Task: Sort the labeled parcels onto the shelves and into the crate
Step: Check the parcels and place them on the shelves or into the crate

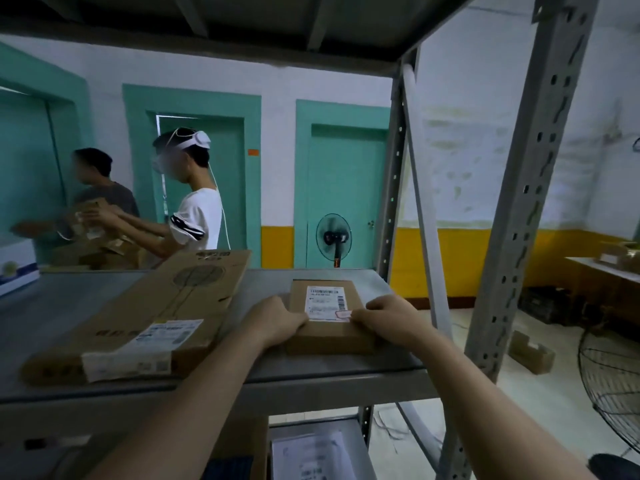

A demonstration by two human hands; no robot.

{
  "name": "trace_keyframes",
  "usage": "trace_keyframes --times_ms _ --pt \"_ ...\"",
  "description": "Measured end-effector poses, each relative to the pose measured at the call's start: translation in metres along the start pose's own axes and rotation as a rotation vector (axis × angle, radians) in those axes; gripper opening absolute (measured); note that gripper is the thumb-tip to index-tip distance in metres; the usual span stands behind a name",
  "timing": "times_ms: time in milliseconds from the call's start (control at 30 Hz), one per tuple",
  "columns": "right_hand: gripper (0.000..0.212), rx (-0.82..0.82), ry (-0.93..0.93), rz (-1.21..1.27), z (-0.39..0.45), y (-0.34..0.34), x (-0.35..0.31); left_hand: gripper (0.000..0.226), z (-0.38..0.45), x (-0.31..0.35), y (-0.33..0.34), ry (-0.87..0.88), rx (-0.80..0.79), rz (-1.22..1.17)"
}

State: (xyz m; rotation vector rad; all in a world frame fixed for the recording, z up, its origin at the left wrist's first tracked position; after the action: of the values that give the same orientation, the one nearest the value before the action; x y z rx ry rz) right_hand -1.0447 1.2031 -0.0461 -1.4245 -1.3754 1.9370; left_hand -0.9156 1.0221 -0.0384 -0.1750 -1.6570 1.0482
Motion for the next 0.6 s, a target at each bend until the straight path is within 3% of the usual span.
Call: trace_keyframes --times_ms 233,467,600 --pt "0.027 -0.005 -0.075 0.106 -0.007 0.005 -0.013 0.022 -0.013 0.007 -0.002 0.046 -0.001 -0.163" --pt "0.036 0.046 -0.179 0.301 -0.041 -0.014 -0.03 0.044 -0.047 0.024 -0.019 0.232 -0.035 -0.213" --pt "0.055 0.133 -0.237 0.288 -0.071 -0.032 -0.044 0.06 -0.071 0.033 -0.043 0.349 -0.023 -0.232"
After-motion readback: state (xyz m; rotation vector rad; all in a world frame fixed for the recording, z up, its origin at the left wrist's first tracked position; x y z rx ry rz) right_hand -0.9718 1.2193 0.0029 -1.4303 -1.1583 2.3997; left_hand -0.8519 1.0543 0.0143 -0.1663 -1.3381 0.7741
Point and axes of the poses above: each hand's wrist, its own z-axis towards the middle knuckle, its own y-axis out of the palm, x = y × z, the point moved 8 cm from there along z, towards the middle knuckle, and after that the axes turned 6 degrees about -z, right-handed, at the moved point
